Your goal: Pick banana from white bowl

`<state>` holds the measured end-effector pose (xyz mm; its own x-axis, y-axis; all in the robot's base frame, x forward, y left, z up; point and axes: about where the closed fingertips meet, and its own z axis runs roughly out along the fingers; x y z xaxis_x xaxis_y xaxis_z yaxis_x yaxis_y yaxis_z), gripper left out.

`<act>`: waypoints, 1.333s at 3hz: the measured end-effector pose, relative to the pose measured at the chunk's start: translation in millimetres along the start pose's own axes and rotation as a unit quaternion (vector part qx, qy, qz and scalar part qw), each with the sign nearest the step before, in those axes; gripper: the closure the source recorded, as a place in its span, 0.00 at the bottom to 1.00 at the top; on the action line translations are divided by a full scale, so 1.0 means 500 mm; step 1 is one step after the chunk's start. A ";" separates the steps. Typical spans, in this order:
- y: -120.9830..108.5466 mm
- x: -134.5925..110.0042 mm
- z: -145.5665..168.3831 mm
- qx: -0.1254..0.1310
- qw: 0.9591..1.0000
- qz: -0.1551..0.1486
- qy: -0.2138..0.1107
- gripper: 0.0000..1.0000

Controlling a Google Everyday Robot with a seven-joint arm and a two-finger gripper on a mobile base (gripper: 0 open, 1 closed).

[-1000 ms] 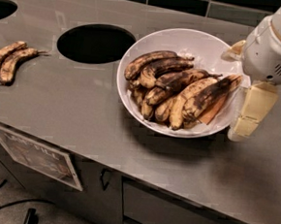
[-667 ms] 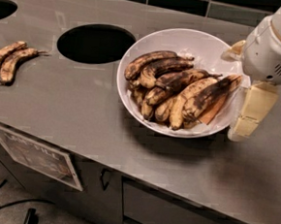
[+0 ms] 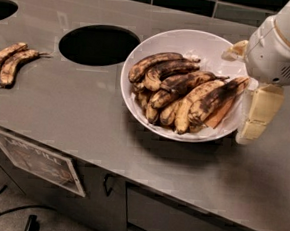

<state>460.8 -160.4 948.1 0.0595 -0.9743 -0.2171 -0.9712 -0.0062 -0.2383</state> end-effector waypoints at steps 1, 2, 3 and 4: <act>-0.002 -0.003 0.004 -0.005 1.000 -0.028 -0.002 0.00; -0.007 -0.002 0.013 -0.010 0.999 -0.044 -0.007 0.00; -0.014 -0.006 0.022 -0.016 0.998 -0.058 -0.009 0.00; -0.020 -0.011 0.033 -0.023 0.997 -0.067 -0.012 0.00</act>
Offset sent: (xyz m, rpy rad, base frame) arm 0.0067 0.0006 -0.0105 -0.0089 0.0127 0.1352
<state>474.0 -151.2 936.0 0.1954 -0.9581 -0.2095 -0.9636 -0.1479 -0.2225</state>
